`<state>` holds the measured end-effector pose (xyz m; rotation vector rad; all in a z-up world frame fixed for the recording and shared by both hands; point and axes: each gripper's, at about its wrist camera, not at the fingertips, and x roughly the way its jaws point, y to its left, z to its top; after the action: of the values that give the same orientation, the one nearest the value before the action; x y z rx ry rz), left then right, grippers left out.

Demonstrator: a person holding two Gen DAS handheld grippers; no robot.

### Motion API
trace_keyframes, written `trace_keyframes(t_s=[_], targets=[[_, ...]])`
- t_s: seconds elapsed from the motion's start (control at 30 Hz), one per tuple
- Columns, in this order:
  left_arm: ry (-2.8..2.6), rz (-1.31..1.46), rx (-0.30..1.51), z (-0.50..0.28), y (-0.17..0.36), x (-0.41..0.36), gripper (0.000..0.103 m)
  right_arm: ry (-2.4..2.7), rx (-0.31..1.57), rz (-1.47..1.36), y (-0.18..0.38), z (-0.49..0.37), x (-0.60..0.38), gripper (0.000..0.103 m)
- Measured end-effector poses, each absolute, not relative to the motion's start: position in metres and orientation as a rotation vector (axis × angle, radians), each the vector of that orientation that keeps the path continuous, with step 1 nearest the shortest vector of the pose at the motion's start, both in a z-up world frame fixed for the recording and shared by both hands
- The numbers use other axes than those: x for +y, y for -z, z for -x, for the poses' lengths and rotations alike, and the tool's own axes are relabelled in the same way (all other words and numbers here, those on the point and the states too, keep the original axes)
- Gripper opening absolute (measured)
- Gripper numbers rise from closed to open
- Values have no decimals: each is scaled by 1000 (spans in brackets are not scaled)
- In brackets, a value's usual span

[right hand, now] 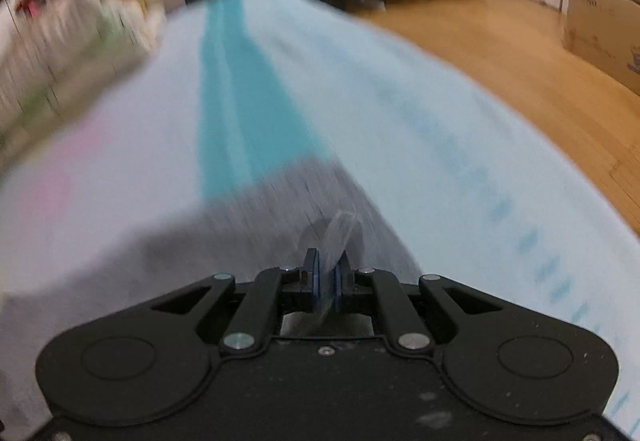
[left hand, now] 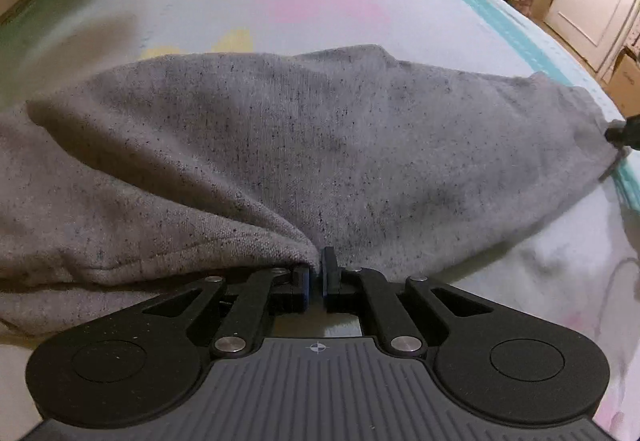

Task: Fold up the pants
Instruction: 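Lift both hems and carry them toward the waistband while holding them, then lay the hems on the waistband and open both grippers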

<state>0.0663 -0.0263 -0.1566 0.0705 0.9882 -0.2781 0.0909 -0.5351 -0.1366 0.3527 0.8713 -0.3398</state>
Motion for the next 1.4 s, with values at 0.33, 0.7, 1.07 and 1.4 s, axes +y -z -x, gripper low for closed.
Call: trace_keyframes(t_s=[0.33,0.7,1.07,1.4], targets=[[283,-38,987,-80,150,-24,5,367,853,-267,124,-78,-517,8],[264,24,1043,-80,165,-20,9,391,890,-233,130,-87,-529,7],[334,-43,1013,-58,149,-15,12,407,903,-153,135,-95,-522,9],[334,24,993,-65,147,-3,14,444,881,-140,130,-99,-516,7]])
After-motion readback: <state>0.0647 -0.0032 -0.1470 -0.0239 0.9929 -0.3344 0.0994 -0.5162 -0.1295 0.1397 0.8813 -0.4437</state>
